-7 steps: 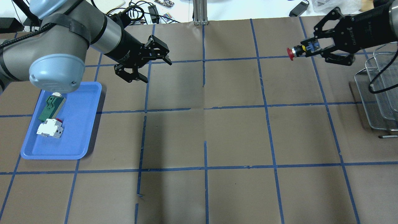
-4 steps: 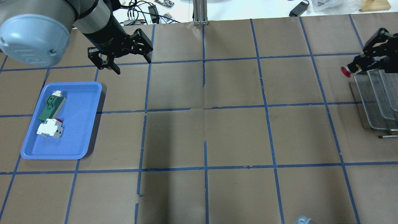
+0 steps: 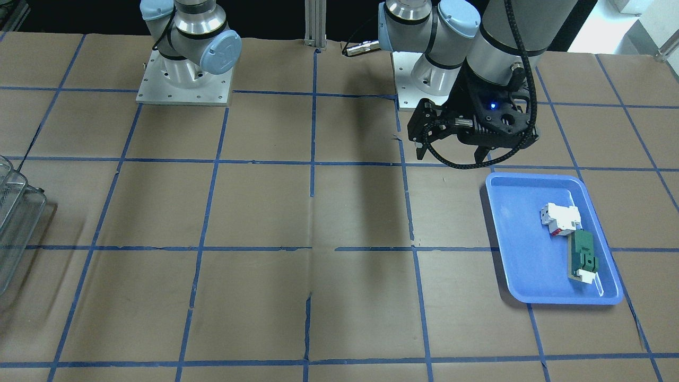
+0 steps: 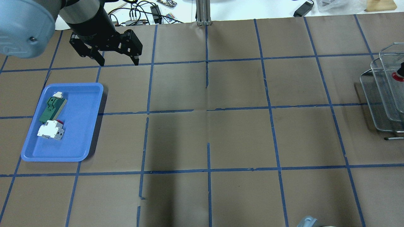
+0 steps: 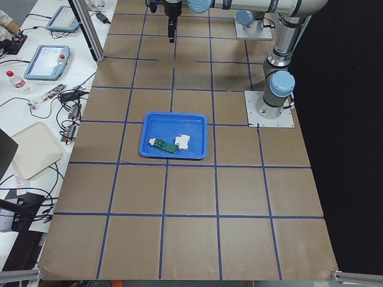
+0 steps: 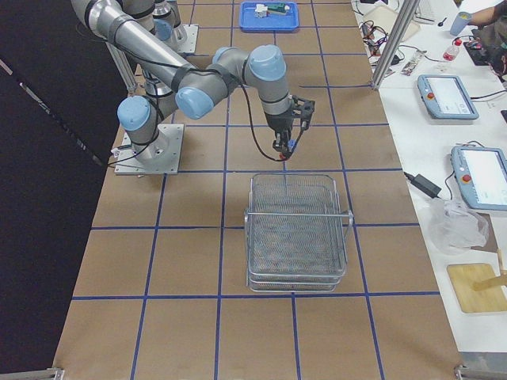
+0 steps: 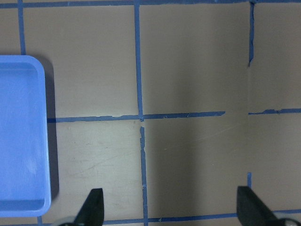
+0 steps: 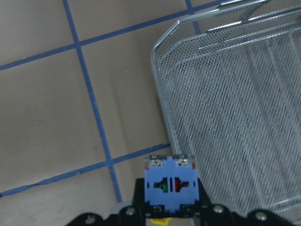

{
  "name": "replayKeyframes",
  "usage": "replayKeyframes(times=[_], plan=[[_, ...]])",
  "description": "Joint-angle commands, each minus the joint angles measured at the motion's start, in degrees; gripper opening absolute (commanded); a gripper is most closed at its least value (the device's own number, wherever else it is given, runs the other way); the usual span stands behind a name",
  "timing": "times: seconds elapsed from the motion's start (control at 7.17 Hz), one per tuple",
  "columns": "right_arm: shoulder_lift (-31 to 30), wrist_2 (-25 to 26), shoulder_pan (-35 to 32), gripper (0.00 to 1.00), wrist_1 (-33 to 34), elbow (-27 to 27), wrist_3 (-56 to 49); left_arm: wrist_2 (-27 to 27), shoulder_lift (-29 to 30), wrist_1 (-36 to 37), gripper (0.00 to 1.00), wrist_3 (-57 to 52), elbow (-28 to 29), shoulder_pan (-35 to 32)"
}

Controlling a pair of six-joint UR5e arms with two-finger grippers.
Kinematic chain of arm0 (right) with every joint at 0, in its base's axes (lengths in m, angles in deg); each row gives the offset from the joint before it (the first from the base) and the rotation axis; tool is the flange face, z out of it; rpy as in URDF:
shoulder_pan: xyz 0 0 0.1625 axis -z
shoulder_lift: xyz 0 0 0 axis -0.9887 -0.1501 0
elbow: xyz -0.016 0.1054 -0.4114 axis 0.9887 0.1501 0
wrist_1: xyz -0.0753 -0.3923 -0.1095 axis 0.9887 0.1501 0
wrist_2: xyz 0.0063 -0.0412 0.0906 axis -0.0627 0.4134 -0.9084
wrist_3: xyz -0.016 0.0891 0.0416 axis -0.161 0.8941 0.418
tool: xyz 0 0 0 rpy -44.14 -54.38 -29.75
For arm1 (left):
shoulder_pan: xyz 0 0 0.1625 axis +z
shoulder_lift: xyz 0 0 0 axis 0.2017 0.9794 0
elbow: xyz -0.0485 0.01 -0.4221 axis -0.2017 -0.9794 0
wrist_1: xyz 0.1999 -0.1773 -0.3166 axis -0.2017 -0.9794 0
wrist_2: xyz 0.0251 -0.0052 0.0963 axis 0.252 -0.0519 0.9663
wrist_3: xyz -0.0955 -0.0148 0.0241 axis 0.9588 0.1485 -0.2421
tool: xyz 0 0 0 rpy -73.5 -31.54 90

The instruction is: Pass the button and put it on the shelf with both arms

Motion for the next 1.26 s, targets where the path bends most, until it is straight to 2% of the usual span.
replayKeyframes(times=[0.0, 0.56, 0.7, 0.84, 0.98, 1.12], plan=[[3.3, 2.5, 0.5, 0.00, 6.5, 0.1, -3.2, 0.1, -0.5, -3.1, 1.00, -0.6, 0.6, 0.1], [6.0, 2.1, 3.9, 0.00, 7.1, 0.3, -5.8, -0.4, -0.6, -2.9, 1.00, -0.5, 0.6, 0.2], [6.0, 1.8, 4.1, 0.05, 7.1, 0.3, -5.7, -0.1, -0.7, -2.9, 1.00, -0.6, 0.6, 0.2], [6.1, 2.1, 4.0, 0.23, 7.1, 0.3, -5.7, -0.2, -0.7, -2.9, 1.00, -0.6, 0.7, 0.3], [6.2, 2.5, 4.1, 0.32, 7.1, 0.3, -5.7, -0.1, -0.8, -2.9, 1.00, -0.6, 0.7, 0.2], [6.7, 2.5, 4.1, 0.55, 7.1, 0.3, -5.8, -0.2, -0.7, -3.0, 1.00, -0.6, 0.7, 0.2]])
